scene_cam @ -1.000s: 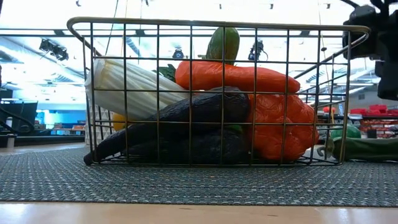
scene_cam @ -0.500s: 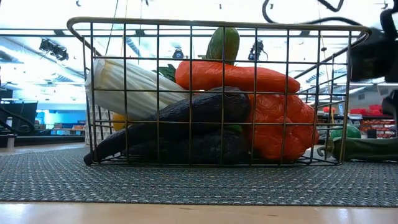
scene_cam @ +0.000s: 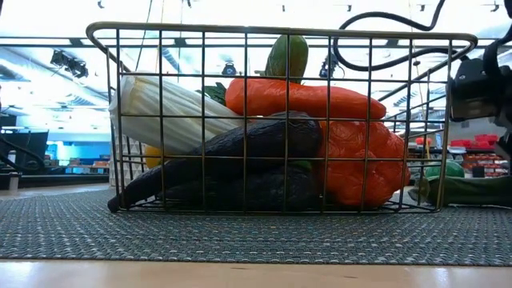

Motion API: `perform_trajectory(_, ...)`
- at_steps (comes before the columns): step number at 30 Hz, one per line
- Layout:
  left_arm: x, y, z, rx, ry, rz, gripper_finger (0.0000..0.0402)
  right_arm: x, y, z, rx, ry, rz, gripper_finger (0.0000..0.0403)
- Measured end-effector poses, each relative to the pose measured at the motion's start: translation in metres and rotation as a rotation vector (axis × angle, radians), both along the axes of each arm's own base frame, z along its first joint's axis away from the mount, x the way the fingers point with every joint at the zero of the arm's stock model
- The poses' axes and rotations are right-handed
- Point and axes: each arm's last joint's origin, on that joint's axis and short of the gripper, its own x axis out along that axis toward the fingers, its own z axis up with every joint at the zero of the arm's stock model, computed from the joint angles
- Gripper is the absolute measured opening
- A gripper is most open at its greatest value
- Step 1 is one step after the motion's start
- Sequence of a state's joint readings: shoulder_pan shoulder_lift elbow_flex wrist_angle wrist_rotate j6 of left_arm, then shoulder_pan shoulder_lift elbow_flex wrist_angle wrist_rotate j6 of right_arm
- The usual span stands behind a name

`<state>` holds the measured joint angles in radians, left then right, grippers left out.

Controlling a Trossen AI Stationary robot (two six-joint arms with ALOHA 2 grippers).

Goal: Build produce basket
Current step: Put the green chili pepper into the gold wire basket

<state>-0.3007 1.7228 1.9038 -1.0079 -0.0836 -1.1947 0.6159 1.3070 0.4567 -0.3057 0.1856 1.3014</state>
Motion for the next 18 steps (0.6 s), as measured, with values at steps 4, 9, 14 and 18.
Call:
perform_trajectory(4, -0.002, 0.001, -0.003, 0.009, 0.042, 0.0, 0.0172, -0.007, -0.004, 0.005, 0.016, 0.042, 0.01, 0.0108)
perform_trajectory(9, -0.006, 0.003, -0.009, 0.037, 0.106, 0.034, 0.0172, -0.02, -0.01, 0.009, 0.033, 0.151, 0.033, 0.0056)
perform_trajectory(14, -0.002, 0.002, -0.015, 0.043, 0.138, 0.058, 0.0172, -0.027, -0.014, 0.027, 0.112, 0.088, -0.014, 0.0056)
perform_trajectory(18, 0.003, 0.002, -0.022, 0.073, 0.154, 0.047, 0.0172, -0.031, -0.02, 0.044, 0.15, -0.039, -0.096, 0.0057)
